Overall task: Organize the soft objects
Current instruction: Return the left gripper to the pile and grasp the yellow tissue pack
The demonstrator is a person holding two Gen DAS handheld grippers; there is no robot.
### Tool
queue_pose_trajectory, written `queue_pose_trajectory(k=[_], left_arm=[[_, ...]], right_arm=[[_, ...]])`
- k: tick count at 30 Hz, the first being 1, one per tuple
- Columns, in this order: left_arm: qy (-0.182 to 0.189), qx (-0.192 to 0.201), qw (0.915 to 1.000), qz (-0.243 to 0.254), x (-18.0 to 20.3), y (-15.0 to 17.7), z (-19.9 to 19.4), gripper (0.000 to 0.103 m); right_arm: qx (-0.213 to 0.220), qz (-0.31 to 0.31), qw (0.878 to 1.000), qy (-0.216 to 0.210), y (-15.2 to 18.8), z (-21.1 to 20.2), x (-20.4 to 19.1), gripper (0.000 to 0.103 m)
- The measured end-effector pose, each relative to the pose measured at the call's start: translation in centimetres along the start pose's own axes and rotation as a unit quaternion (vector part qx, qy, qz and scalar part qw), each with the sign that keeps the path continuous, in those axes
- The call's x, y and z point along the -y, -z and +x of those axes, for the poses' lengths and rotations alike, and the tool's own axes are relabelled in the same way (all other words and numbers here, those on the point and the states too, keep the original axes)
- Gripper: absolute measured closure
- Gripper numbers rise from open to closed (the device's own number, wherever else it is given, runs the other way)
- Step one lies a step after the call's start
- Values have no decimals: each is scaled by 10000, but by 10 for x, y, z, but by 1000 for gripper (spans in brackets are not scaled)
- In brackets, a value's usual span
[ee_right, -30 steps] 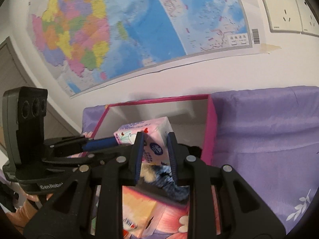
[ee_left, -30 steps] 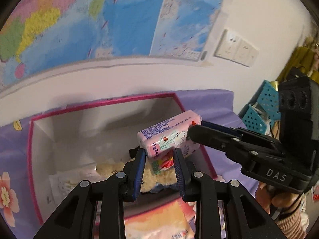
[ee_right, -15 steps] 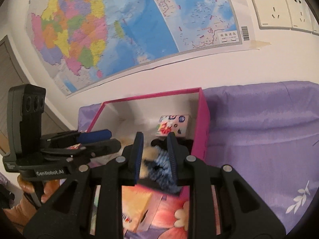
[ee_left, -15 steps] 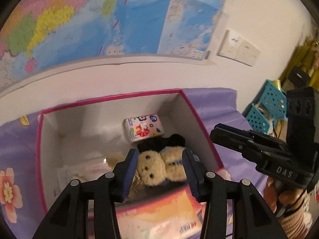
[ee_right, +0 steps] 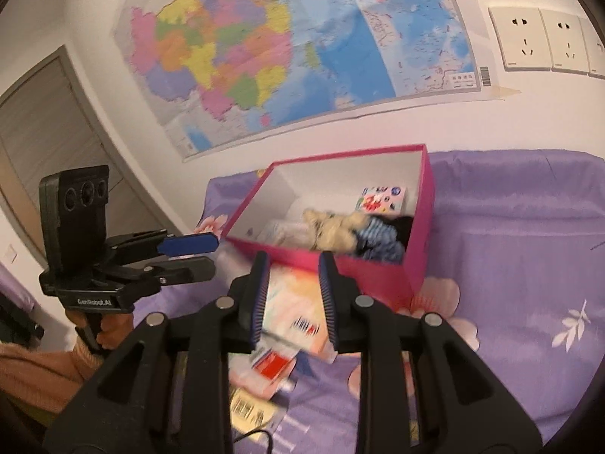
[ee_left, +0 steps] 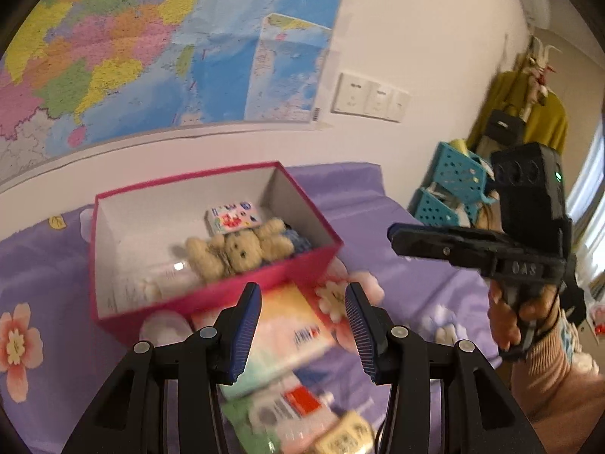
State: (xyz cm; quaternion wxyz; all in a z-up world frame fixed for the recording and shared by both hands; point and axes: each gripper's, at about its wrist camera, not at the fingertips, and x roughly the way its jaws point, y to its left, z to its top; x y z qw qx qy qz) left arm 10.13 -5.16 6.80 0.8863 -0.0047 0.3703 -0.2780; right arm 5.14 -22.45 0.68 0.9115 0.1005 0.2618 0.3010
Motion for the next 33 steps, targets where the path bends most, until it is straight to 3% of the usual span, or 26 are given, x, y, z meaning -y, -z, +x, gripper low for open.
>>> queue_pose_trajectory(k=[4, 13, 20, 28, 33], left_arm=[[232, -63, 9997, 0, 4, 28, -10, 56], [826, -641, 9941, -280, 11, 97, -3, 56], [899, -1002, 9905, -281, 27, 127, 6, 56], [674, -1143, 9910, -161, 41, 142, 4, 56], [14, -1280, 9916, -173, 32, 144, 8, 56]], right_arm=[[-255, -89, 9996, -35, 24, -6, -10, 73], [-1079, 43, 9940, -191, 84, 9, -16, 72], [-1550, 292, 9871, -274, 122, 33, -15, 72], [-1829, 504, 9810, -405, 149, 50, -14, 72], [-1921, 472, 9796, -350, 157, 58, -17, 72]])
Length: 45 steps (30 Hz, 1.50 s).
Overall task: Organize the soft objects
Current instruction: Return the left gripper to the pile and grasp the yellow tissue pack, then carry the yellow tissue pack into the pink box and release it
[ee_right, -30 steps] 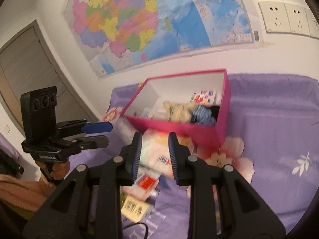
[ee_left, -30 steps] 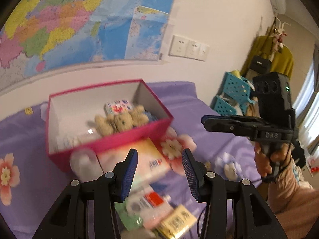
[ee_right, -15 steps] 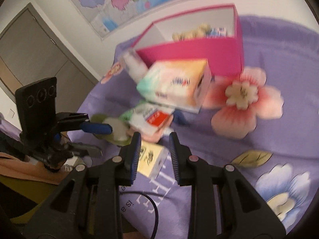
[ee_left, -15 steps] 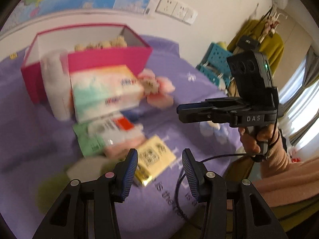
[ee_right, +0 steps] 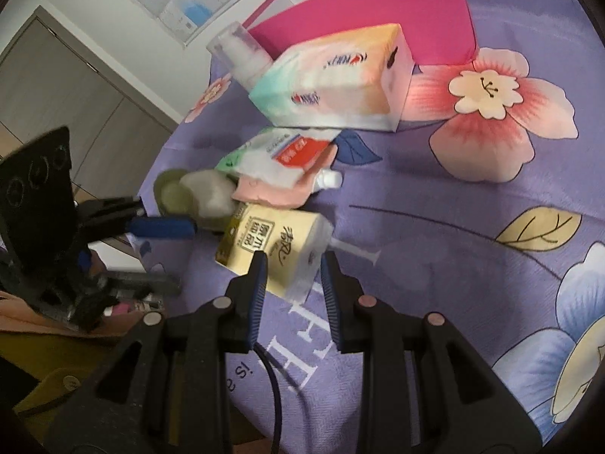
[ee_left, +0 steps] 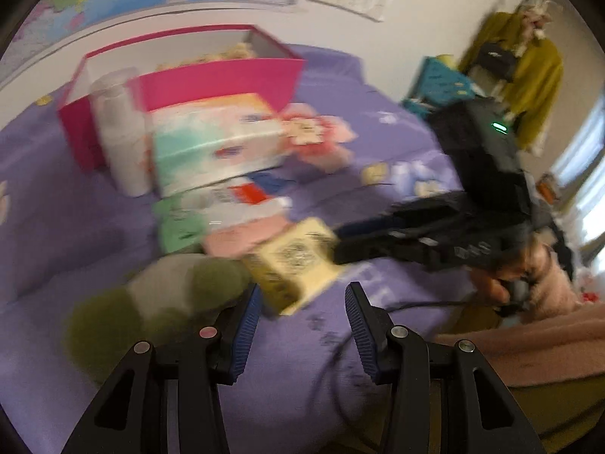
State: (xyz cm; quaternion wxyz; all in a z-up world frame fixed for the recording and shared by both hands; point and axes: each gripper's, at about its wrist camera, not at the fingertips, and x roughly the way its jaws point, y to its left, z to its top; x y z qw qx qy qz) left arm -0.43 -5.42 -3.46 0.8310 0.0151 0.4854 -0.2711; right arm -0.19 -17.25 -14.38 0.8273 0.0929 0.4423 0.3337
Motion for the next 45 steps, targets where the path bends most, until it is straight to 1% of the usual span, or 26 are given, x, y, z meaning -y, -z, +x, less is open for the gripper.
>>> queue_pose_trajectory(k=[3, 9, 11, 13, 15, 18, 22, 26, 33, 36, 38, 40, 45], left_arm=[[75, 19, 9998, -179, -14, -3, 0, 56], [408, -282, 9984, -282, -15, 2, 21, 56], [546, -397, 9969, -405, -17, 3, 30, 59], [581, -433, 9963, -454, -15, 3, 35, 59], [549, -416, 9966, -455, -13, 3, 36, 62], [641, -387, 9963, -426, -9, 0, 33, 62], [677, -219, 9971, -250, 1, -7, 25, 62], [749, 37, 9971, -115, 6, -19, 10, 62], [731, 492, 9961, 57, 10, -50, -13, 62], [665, 664, 9955, 134, 10, -66, -19, 62], [543, 790, 9951, 219, 10, -81, -24, 62], [463, 912, 9944, 268, 9, -96, -27, 62], [265, 1100, 9930, 351, 4, -134, -30, 62]], right_arm=[[51, 21, 10000, -22, 1, 1, 0, 72], [138, 96, 9998, -93, 4, 3, -1, 72], [137, 63, 9998, -102, 4, 1, -1, 72], [132, 51, 9998, -126, 5, 2, -2, 72], [165, 3, 9999, -45, 5, 2, -4, 72], [212, 13, 9998, -14, 5, -3, -4, 72], [357, -84, 9993, 74, 3, -17, -8, 72], [546, -203, 9982, 137, -1, -33, -12, 72], [938, -405, 9945, 243, -20, -58, -19, 72], [1157, -479, 9917, 303, -34, -68, -19, 72], [1311, -551, 9893, 341, -46, -74, -20, 72], [1498, -614, 9859, 412, -63, -82, -20, 72], [1802, -625, 9805, 480, -100, -93, -14, 72]])
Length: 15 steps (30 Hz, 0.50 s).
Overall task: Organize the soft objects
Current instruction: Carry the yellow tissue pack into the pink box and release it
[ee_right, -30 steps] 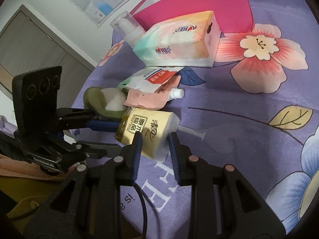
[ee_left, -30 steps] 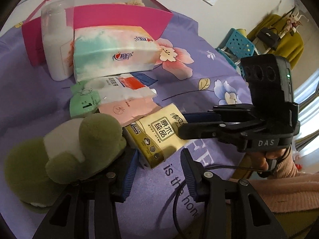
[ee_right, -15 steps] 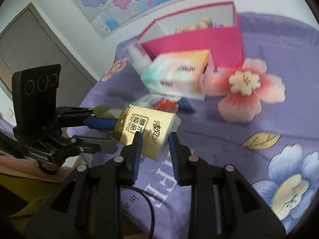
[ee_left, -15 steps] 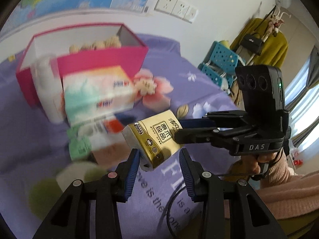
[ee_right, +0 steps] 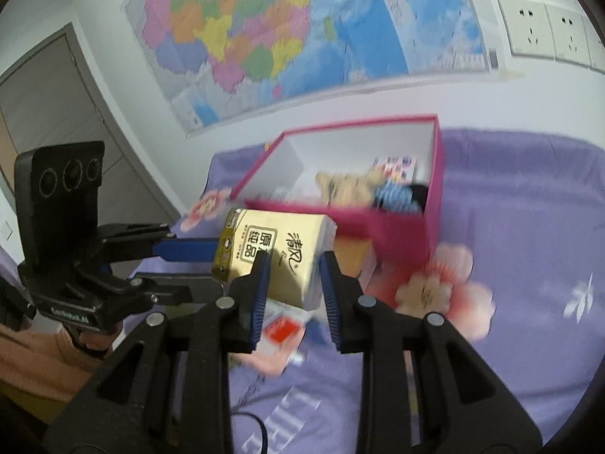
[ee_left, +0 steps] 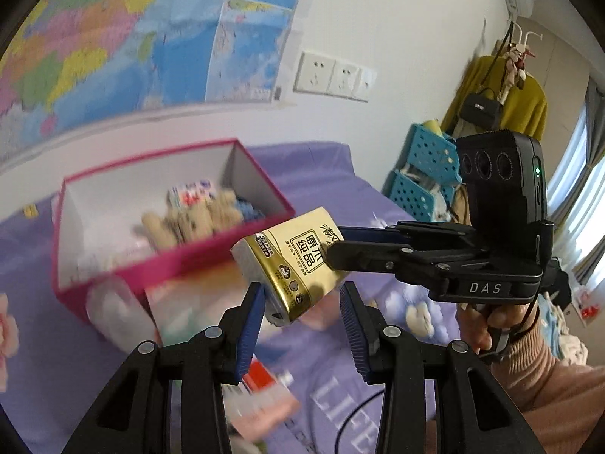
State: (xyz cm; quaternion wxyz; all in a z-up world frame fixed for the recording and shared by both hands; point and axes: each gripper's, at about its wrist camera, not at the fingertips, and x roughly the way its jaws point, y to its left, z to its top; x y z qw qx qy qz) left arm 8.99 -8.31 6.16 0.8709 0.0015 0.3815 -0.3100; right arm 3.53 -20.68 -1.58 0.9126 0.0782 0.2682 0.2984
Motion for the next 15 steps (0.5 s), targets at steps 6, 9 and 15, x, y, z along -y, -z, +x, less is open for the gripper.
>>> queue_pose_trajectory(k=[6, 9, 15], left_arm=[[-255, 45, 9997, -23, -17, -34, 15, 62], [-388, 7, 9992, -134, -31, -49, 28, 62], [-489, -201, 9976, -441, -59, -74, 57, 62]], right_arm=[[206, 27, 9997, 89, -36, 10, 14, 72], [236, 124, 9996, 78, -54, 22, 24, 72], [196, 184, 9992, 281, -77, 49, 41, 72]])
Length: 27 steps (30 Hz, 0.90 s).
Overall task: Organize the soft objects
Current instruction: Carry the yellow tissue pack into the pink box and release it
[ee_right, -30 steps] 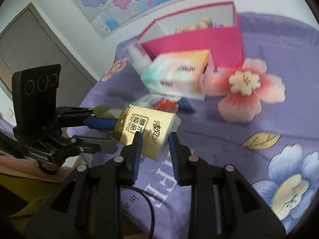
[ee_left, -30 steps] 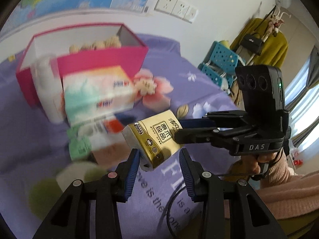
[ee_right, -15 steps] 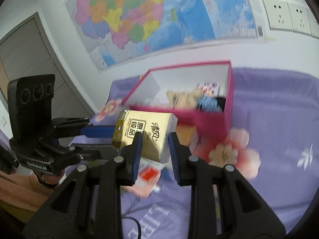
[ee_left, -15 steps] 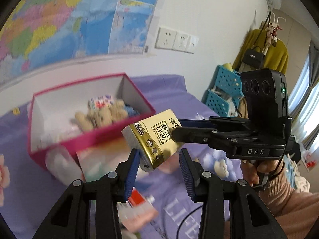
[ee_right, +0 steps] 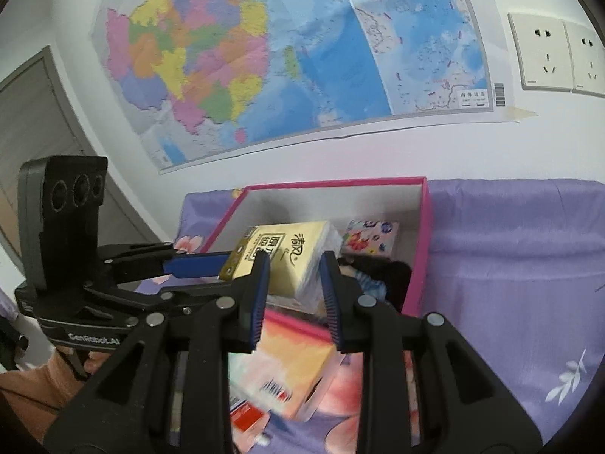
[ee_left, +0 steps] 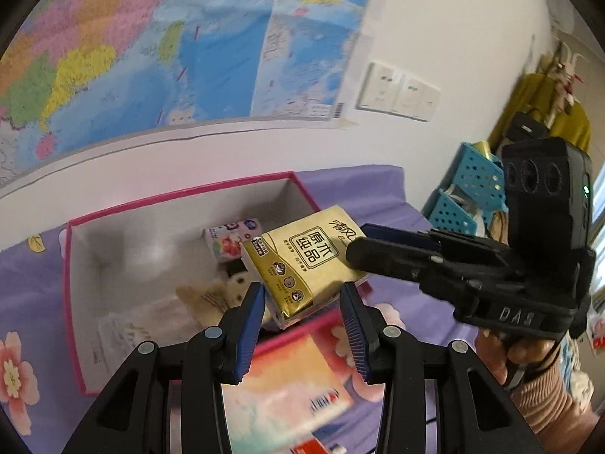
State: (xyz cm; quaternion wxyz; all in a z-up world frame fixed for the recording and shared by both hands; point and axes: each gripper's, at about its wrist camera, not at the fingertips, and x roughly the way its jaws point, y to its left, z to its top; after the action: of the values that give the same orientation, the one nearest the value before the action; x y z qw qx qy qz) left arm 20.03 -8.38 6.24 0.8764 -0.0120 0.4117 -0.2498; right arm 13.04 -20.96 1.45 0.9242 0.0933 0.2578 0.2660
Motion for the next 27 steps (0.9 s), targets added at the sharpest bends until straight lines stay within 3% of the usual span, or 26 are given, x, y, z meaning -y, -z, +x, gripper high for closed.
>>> queue_pose_trajectory(k=[15, 21, 27], left_arm=[[-317, -544, 9970, -448, -30, -29, 64, 62], [-331, -414, 9975, -463, -38, -21, 49, 60], [-351, -105, 9991, -222, -35, -10, 15, 60]], right_arm=[[-292, 553, 9971, 428, -18, 63, 43, 72], [-201, 498, 9959, 724, -10, 57, 42, 72], [-157, 285, 9977, 600, 3, 30, 28, 72]])
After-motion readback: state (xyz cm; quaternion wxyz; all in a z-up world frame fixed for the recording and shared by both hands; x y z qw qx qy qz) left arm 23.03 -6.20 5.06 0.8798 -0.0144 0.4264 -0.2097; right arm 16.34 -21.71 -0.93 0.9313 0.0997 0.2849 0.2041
